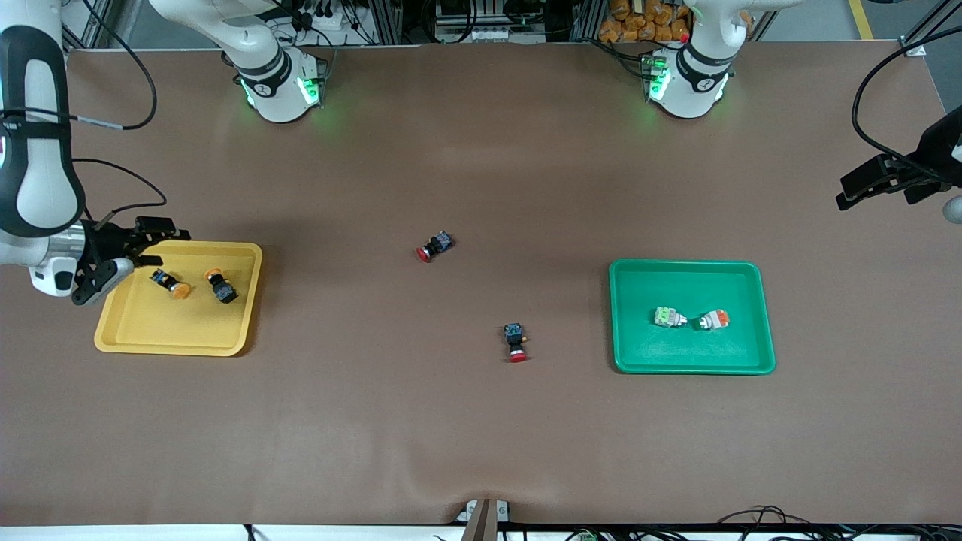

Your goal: Place green and yellow buttons in trays

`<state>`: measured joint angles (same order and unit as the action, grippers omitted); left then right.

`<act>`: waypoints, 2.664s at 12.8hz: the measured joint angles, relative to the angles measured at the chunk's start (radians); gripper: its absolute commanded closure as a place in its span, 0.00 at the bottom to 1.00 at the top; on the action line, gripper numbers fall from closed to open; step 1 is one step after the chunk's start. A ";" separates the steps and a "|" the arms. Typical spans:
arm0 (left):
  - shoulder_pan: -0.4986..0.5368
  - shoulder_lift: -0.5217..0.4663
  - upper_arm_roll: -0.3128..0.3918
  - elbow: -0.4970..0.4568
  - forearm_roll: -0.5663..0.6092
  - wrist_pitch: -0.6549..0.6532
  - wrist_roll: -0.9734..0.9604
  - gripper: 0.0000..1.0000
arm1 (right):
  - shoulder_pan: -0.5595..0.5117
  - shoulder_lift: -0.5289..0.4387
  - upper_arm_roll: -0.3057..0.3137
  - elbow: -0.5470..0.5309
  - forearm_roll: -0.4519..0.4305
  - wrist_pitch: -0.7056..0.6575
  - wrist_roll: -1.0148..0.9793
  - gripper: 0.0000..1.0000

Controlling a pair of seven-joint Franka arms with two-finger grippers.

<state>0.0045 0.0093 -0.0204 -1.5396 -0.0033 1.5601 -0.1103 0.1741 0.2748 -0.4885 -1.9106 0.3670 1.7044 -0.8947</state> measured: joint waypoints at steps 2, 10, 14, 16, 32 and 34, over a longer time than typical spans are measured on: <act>0.000 0.000 0.000 0.000 0.000 0.000 0.000 0.00 | 0.001 -0.047 0.048 0.033 -0.061 -0.066 0.177 0.00; -0.002 0.000 -0.003 0.002 0.000 0.000 0.000 0.00 | -0.011 -0.223 0.284 0.048 -0.253 -0.170 0.798 0.00; -0.006 -0.006 -0.024 0.006 0.000 -0.034 0.000 0.00 | -0.042 -0.274 0.314 0.141 -0.372 -0.225 0.801 0.00; -0.006 -0.009 -0.028 0.006 0.000 -0.044 -0.001 0.00 | -0.046 -0.269 0.321 0.259 -0.395 -0.281 0.801 0.00; -0.005 -0.027 -0.038 0.020 0.000 -0.052 -0.001 0.00 | -0.185 -0.322 0.457 0.538 -0.305 -0.509 0.990 0.00; -0.006 -0.027 -0.038 0.020 0.000 -0.056 -0.001 0.00 | -0.201 -0.353 0.458 0.485 -0.304 -0.473 0.990 0.00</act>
<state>-0.0014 -0.0176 -0.0589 -1.5192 -0.0033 1.5038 -0.1116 -0.0270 -0.0778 -0.0306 -1.4260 0.0625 1.2311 0.0950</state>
